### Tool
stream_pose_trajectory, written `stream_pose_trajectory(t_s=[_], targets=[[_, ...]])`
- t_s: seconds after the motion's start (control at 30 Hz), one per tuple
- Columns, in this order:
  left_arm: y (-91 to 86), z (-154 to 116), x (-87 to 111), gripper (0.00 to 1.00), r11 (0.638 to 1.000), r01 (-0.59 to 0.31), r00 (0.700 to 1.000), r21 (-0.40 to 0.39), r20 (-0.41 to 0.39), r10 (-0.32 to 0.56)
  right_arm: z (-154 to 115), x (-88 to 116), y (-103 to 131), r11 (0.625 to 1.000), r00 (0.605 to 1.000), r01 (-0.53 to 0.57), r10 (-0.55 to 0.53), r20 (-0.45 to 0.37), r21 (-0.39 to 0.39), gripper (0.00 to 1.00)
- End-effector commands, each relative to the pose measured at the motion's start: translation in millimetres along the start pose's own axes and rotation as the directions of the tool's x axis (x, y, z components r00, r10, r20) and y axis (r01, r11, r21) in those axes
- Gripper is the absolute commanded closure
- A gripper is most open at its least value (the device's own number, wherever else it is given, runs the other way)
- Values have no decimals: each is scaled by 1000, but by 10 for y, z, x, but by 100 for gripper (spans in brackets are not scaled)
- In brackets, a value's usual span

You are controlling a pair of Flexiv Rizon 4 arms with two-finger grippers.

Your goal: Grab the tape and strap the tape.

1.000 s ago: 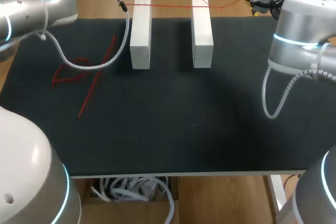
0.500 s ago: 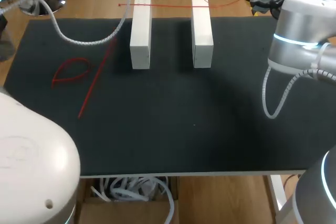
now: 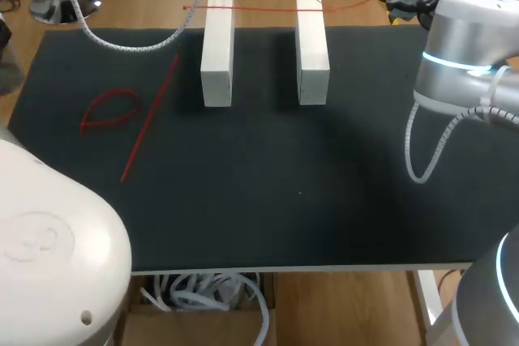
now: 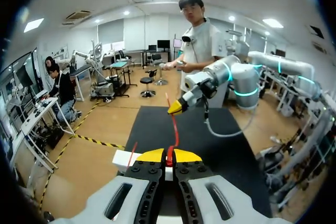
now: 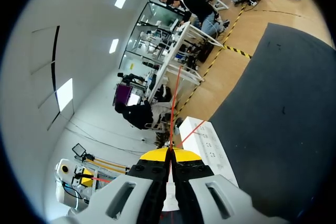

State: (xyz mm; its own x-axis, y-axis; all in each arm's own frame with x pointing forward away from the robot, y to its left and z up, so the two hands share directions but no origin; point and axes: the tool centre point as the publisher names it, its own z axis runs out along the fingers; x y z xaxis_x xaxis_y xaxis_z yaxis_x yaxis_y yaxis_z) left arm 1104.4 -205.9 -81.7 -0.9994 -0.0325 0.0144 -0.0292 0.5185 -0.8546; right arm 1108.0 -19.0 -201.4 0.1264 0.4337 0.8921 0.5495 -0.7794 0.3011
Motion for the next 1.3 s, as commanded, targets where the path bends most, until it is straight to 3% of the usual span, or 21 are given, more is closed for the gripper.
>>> stream_pose_trajectory(t_s=[0.03, 0.2, 0.37, 0.5, 0.67, 0.77, 1.07, 1.2, 1.3], targets=[[-60, 33, -46, 100, 985, 23, 999, -171, -39, -30, -5, -11, 0, 1000, 1000, 0, 0, -3, 0, 100], [-13, 108, -99, 100, 942, 85, 995, -326, -19, -96, -5, -11, 0, 1000, 1000, 0, 0, -3, 0, 100], [69, 216, -118, 100, 928, 99, 993, -360, -30, -117, -5, -11, 0, 1000, 1000, 0, 0, -3, 0, 100], [51, 274, -135, 100, 892, 104, 992, -440, -21, -126, -5, -11, 0, 1000, 1000, 0, 0, -3, 0, 100], [-6, 330, -147, 100, 877, 82, 996, -473, 4, -91, -5, -11, 0, 1000, 1000, 0, 0, -3, 0, 100], [-24, 367, -136, 100, 845, 61, 997, -531, -1, -72, -5, -11, 0, 1000, 1000, 0, 0, -3, 0, 100], [-52, 423, -79, 100, 843, 39, 998, -537, -22, -60, -5, -11, 0, 1000, 1000, 0, 0, -3, 0, 100], [-83, 467, -51, 100, 797, 51, 996, -602, -33, -89, -5, -11, 0, 1000, 1000, 0, 0, -3, 0, 100], [-98, 490, -43, 100, 785, 56, 995, -616, -28, -93, -5, -11, 0, 1000, 1000, 0, 0, -3, 0, 100]])
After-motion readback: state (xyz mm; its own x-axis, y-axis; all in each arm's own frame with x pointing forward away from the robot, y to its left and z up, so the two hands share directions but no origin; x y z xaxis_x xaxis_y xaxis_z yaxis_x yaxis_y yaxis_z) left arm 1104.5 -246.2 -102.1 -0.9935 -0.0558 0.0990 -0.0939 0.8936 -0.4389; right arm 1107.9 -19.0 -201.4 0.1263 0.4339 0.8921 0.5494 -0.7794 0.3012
